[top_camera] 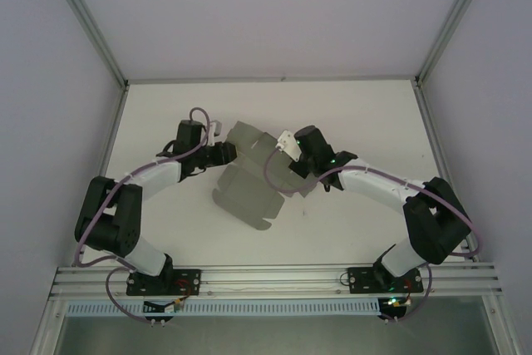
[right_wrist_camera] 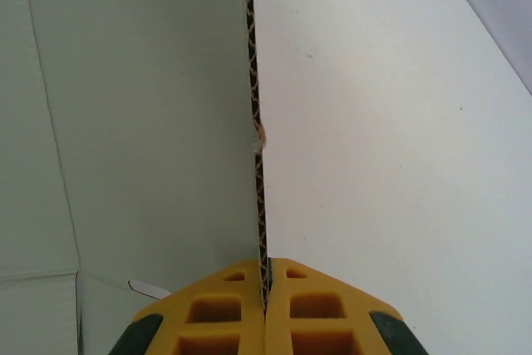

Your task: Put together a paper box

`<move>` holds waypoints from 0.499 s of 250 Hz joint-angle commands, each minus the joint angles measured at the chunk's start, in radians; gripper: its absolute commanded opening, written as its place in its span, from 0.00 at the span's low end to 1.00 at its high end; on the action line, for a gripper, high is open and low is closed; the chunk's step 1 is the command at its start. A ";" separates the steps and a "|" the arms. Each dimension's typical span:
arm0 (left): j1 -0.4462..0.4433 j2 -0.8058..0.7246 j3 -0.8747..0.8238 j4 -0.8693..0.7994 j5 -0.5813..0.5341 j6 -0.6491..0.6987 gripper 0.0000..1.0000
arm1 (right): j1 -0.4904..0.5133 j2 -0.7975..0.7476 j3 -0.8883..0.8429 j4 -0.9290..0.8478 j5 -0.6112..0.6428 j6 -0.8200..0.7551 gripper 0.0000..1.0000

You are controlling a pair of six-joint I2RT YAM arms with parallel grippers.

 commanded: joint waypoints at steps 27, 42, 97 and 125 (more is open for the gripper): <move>-0.017 -0.080 -0.035 0.004 0.039 0.019 0.08 | 0.001 0.006 0.050 -0.004 0.006 0.042 0.00; -0.032 -0.096 -0.032 -0.017 0.024 0.034 0.08 | 0.002 0.009 0.057 -0.008 0.011 0.045 0.00; -0.109 -0.124 -0.022 -0.061 -0.027 0.086 0.09 | 0.001 0.012 0.071 -0.015 0.003 0.069 0.00; -0.156 -0.080 -0.011 -0.037 -0.037 0.093 0.13 | 0.001 0.006 0.062 -0.004 -0.017 0.061 0.00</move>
